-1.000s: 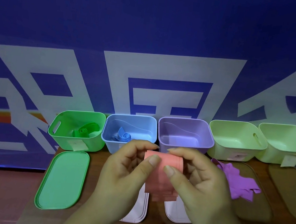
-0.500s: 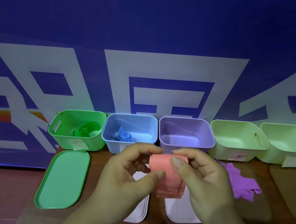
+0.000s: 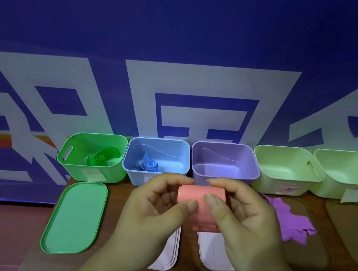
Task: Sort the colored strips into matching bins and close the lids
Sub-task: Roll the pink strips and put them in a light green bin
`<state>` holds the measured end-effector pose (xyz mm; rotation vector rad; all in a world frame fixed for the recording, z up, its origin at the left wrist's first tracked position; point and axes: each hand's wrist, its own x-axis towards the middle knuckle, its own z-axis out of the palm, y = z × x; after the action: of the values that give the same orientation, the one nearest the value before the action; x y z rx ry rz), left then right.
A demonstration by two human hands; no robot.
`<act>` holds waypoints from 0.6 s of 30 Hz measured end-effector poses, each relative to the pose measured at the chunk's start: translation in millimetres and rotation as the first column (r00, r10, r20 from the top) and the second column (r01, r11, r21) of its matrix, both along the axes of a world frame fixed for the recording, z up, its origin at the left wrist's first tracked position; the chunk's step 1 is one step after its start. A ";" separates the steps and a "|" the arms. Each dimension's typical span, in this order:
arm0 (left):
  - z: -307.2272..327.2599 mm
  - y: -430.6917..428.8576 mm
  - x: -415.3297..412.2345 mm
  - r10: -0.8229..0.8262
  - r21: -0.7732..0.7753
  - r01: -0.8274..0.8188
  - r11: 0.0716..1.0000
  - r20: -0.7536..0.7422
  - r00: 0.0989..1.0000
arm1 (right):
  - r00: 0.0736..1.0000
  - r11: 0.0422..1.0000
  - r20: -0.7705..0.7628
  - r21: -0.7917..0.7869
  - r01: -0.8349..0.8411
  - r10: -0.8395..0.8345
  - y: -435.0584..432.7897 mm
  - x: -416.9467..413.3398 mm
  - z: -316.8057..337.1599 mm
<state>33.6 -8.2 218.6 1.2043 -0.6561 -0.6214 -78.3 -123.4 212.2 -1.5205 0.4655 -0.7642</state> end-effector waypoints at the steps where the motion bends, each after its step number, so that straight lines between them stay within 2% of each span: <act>1: 0.2 -0.5 -0.2 0.008 0.005 -0.008 1.000 0.000 1.000 | 1.000 1.000 -0.001 -0.023 0.004 -0.004 0.3 -0.2 0.1; 10: 1.1 -0.5 -0.5 0.032 0.035 -0.034 0.999 0.031 0.999 | 1.000 0.992 -0.009 -0.122 0.020 -0.021 1.9 -1.7 -2.3; 18: 4.6 0.0 -1.4 0.004 0.047 -0.008 0.999 0.095 0.996 | 1.000 0.996 0.001 -0.093 0.013 -0.013 2.4 -1.3 -2.1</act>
<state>32.2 -8.2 223.2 1.2854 -0.7203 -0.5801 -79.6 -121.0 210.1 -1.6051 0.4448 -0.8056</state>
